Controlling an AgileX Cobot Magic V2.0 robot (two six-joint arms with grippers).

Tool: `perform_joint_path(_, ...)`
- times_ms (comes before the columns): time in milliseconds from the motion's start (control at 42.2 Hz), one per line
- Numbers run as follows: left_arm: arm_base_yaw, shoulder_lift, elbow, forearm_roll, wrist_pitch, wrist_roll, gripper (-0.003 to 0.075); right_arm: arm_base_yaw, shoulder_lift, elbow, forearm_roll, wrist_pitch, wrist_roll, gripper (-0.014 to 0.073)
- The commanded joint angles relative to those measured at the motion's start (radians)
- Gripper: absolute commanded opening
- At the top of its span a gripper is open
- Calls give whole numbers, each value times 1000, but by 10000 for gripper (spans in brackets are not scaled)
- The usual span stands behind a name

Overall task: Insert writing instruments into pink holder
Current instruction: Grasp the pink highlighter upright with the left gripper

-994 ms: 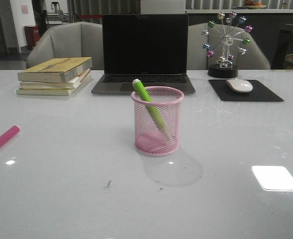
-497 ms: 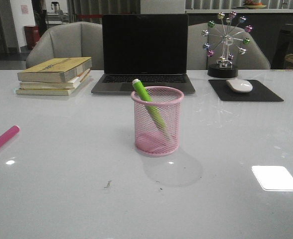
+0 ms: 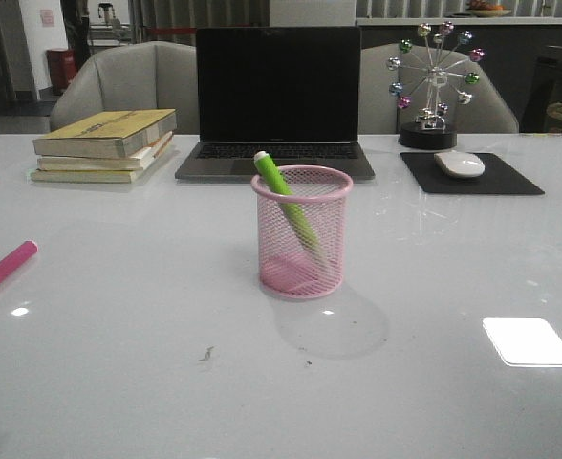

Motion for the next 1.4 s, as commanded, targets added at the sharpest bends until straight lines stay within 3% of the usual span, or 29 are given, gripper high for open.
perform_joint_path(0, 4, 52, -93, -6, -6, -12, 421, -5, -6, -26, -8, -34, 0, 309)
perform_joint_path(355, 4, 270, -256, -6, -1, -10, 343, -5, -6, -26, -8, -34, 0, 309)
perform_joint_path(876, 4, 381, -327, -4, -39, -10, 332, -5, -6, -26, -8, -33, 0, 309)
perform_joint_path(1041, 4, 392, -331, -4, -27, -10, 253, -5, -6, -26, -8, -33, 0, 309)
perform_joint_path(1254, 4, 395, -337, -4, -14, -10, 94, -5, -6, -26, -8, -33, 0, 309)
perform_joint_path(1373, 4, 378, -337, -4, 1, -10, 91, -5, -6, -26, -8, -33, 0, 309)
